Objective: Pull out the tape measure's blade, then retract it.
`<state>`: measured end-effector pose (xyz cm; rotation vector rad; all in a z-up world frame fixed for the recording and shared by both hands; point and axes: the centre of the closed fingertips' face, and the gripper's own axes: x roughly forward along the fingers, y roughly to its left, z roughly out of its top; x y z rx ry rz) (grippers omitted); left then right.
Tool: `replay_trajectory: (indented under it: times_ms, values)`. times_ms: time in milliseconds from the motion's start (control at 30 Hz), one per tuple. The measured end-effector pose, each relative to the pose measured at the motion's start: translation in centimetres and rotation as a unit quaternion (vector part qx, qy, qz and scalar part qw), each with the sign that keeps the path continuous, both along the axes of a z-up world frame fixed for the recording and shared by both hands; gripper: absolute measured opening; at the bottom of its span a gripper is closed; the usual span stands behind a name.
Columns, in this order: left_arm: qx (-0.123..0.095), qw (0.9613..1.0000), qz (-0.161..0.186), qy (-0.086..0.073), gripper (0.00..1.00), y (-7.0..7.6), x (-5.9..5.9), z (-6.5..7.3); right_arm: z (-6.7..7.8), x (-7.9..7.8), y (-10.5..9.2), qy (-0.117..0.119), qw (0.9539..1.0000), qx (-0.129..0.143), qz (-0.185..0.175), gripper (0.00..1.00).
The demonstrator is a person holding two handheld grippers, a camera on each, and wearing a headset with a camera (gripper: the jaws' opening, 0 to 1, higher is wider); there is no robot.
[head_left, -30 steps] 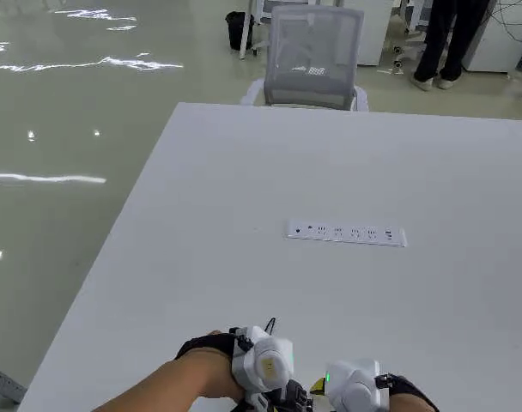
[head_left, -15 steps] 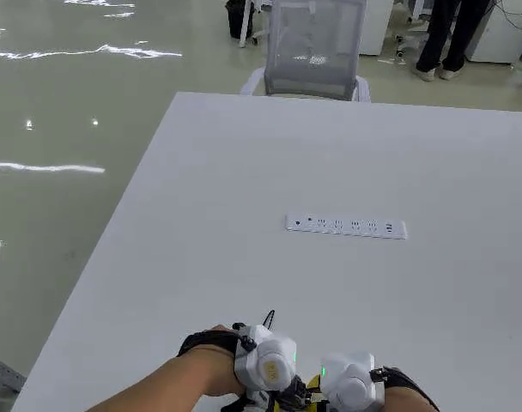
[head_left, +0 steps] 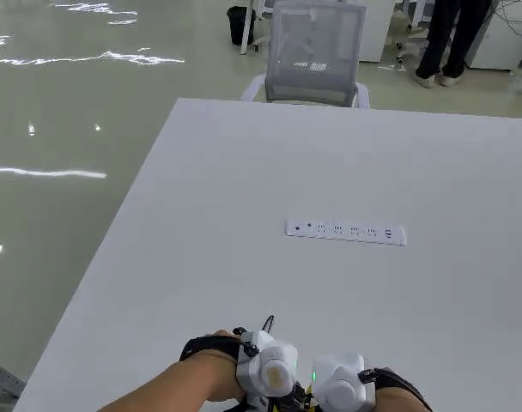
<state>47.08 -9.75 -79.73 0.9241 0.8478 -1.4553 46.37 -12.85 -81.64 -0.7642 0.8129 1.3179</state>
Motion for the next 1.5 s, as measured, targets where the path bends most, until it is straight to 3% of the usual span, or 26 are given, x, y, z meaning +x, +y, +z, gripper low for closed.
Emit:
replay_trajectory:
  times_ms: [500, 1500]
  values:
    - [0.013, 0.9997, -0.014, -0.012, 0.34, 0.1, -0.2, -0.1, -0.2, -0.4, -0.3, -0.009, 0.9999, -0.005, 0.013, 0.11]
    - [0.005, 0.9999, -0.009, -0.002, 0.34, -0.1, -0.2, -0.1, 0.0, -0.7, -1.5, 0.002, 0.9999, -0.014, 0.004, 0.11]
